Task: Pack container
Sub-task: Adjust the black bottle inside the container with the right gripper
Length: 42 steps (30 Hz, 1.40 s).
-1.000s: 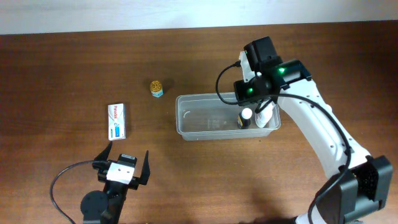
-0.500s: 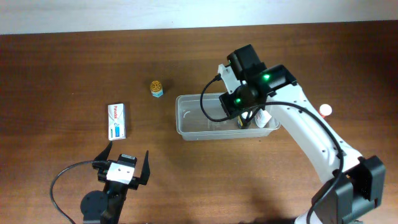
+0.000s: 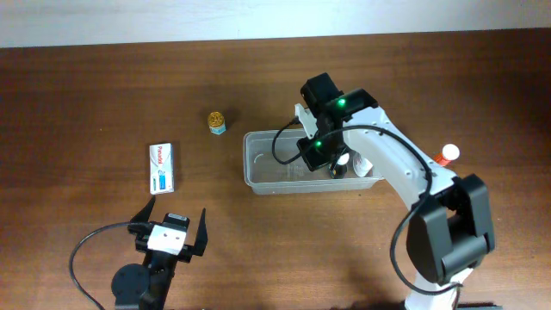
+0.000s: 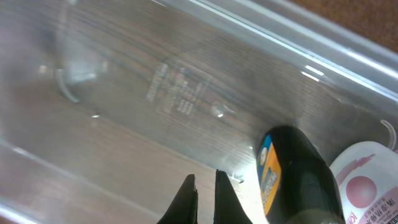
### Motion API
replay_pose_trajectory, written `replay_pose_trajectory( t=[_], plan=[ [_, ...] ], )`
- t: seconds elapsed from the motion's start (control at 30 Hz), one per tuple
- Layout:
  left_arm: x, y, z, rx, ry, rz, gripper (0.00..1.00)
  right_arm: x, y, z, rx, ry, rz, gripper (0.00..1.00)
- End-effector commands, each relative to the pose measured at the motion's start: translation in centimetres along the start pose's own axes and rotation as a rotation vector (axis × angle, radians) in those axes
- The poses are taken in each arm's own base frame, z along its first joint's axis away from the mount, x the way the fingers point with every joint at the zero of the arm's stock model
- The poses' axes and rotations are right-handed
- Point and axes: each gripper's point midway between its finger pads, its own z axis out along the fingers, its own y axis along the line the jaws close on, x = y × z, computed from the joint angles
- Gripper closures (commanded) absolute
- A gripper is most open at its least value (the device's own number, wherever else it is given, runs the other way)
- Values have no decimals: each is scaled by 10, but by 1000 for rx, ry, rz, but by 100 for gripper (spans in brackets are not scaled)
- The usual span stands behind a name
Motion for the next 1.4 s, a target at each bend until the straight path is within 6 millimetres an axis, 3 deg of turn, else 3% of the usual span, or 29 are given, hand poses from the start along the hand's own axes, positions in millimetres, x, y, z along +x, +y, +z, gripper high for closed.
replay_pose_trajectory(
  t=[0.0, 0.7, 1.37],
  plan=[
    [1, 0, 0, 1, -2, 15, 1, 3, -10, 5, 65, 18, 9, 96],
    [1, 0, 0, 1, -2, 15, 0, 17, -19, 21, 107, 104, 16, 96],
    [1, 0, 0, 1, -2, 15, 1, 18, -34, 19, 190, 110, 14, 96]
  ],
)
